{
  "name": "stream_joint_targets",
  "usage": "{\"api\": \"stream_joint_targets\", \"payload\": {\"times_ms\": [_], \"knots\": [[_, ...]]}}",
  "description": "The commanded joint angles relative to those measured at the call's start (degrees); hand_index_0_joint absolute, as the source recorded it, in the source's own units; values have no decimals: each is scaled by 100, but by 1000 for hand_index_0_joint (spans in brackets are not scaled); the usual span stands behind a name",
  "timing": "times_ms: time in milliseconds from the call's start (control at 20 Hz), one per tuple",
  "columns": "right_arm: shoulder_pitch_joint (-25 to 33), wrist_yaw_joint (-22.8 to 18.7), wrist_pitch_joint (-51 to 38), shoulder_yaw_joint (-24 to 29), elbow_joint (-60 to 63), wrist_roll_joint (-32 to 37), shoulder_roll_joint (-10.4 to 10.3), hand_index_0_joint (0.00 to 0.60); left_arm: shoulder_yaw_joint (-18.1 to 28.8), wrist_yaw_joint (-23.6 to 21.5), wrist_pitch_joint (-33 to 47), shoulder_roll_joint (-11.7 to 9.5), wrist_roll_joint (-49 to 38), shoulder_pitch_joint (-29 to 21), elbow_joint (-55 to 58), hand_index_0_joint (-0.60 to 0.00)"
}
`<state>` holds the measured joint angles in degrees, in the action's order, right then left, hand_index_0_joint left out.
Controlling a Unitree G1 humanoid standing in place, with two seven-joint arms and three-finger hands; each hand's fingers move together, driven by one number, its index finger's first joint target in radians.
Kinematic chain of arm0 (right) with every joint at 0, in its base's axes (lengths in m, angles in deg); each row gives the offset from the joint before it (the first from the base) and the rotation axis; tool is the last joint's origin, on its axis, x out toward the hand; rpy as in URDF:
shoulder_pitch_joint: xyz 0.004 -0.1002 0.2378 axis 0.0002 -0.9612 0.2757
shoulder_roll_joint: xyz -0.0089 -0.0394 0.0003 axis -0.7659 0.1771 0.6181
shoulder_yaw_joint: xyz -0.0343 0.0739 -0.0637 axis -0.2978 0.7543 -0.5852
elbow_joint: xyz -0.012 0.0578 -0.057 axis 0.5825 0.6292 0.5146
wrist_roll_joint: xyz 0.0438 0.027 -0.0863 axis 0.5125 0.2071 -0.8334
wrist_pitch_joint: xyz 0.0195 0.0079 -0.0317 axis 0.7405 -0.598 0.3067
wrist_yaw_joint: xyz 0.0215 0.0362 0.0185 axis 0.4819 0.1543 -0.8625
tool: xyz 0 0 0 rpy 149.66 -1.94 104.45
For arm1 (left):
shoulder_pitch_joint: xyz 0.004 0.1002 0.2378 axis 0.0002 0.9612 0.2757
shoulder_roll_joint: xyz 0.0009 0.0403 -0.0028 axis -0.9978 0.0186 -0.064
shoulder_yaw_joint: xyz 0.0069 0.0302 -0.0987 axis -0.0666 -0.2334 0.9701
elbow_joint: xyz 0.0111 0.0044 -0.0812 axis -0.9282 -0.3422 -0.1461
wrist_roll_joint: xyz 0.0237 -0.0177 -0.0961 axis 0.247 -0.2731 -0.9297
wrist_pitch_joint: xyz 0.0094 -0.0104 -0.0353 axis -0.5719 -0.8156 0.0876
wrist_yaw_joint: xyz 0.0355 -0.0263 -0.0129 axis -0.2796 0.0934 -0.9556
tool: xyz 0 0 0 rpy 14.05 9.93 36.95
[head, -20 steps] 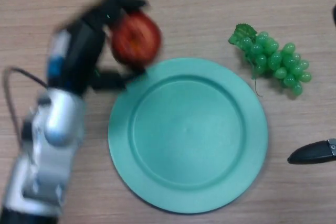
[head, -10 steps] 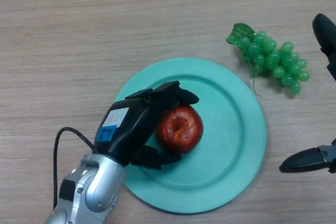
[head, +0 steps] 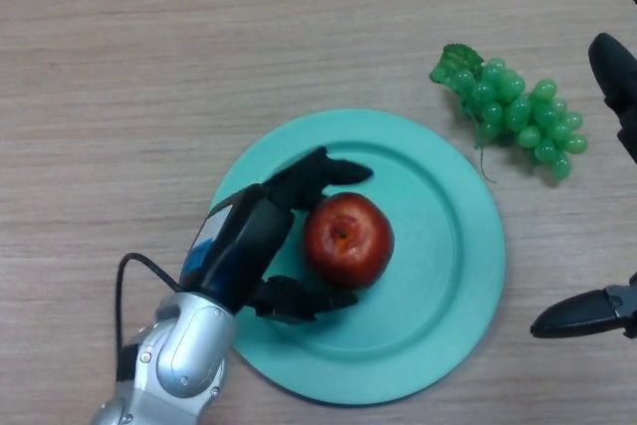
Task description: Pick up the red apple and place it on the plate
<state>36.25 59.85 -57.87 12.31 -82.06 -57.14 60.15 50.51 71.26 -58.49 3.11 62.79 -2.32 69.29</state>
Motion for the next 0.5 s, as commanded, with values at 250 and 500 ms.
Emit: {"api": "stream_joint_targets", "payload": {"times_ms": [250, 500], "knots": [[173, -59, -525, 175, -297, 12, 117, 0, 411, -316, 245, -46, 834, 53, 932, 0], [431, -206, -493, -62, -150, -160, 178, 0, 1603, 765, -350, -76, -1428, 475, 2844, 0]]}}
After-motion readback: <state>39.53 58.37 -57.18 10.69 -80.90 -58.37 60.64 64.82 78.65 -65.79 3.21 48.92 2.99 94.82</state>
